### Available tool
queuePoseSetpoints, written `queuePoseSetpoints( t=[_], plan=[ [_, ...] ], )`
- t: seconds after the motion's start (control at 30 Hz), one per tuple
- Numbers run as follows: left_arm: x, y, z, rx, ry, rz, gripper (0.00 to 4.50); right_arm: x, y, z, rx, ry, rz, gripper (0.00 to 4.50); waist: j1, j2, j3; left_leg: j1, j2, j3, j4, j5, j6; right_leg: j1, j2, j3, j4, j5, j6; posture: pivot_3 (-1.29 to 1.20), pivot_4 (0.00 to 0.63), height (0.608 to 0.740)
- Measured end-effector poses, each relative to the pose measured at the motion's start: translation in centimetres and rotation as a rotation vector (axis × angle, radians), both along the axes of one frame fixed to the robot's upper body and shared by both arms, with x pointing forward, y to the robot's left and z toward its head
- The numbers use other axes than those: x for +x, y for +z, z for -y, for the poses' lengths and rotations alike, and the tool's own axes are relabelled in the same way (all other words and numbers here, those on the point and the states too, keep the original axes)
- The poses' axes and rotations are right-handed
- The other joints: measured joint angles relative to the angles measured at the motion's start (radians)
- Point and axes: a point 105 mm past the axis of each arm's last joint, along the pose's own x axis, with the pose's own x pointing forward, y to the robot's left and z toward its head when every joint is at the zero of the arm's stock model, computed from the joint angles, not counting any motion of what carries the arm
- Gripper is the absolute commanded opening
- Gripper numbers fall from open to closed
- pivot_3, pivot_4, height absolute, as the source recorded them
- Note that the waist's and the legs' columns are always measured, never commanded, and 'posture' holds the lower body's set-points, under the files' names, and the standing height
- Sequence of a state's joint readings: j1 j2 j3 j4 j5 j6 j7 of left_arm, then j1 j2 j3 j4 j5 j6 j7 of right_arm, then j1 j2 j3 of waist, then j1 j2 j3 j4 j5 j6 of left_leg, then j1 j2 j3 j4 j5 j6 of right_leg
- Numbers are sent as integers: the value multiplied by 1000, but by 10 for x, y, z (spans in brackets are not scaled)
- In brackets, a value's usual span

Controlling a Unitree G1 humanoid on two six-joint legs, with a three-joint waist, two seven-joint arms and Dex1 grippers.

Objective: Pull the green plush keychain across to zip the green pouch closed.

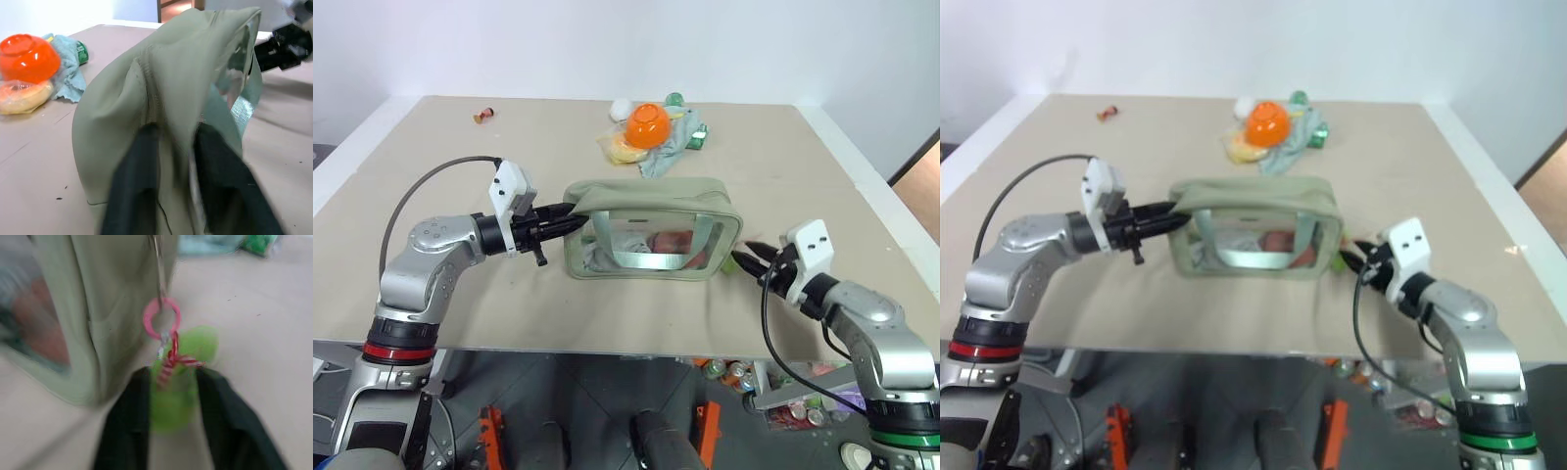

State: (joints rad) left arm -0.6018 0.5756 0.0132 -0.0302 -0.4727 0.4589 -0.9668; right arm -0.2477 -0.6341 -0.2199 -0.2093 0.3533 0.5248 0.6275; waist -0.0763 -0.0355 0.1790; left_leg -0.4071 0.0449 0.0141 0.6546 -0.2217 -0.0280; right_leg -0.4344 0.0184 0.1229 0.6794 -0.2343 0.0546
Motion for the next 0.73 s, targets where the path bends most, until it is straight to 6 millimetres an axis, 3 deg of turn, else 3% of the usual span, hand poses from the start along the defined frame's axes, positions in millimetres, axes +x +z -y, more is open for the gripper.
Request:
queuePoseSetpoints(
  t=[0.17,0.23,0.37,0.43,0.6,0.73],
  plan=[
    [1,8,-8,-39,32,14,3842,1,30,3,32,42,65,4397,1,0,0,0,0,-1,-1,0,0,0,0,-1,0,0,1,0,150,739],
    [2,15,-14,-69,55,23,4430,-1,36,5,33,57,67,4500,1,0,0,-1,0,-1,-1,0,0,-1,0,-1,0,-1,1,0,150,739],
    [3,39,-46,-138,213,88,4473,-15,42,18,-9,85,41,4500,1,0,0,0,0,-1,-2,0,1,-1,0,-1,0,-1,2,0,150,739],
    [0,38,-64,-144,289,96,4473,-22,36,27,-24,68,16,4500,1,0,0,1,0,-1,-2,-1,1,0,0,-1,0,-2,2,0,150,739],
    [-4,-9,-85,-67,449,30,4473,-33,16,30,-15,47,-20,4500,1,-1,0,0,0,0,-1,-1,0,0,-1,0,0,-1,0,0,150,739],
    [-5,-25,-88,-18,492,34,4473,-34,11,34,-8,9,-1,4500,1,-1,0,1,0,0,0,0,0,1,-1,0,0,-1,0,0,150,739]
  ],
)
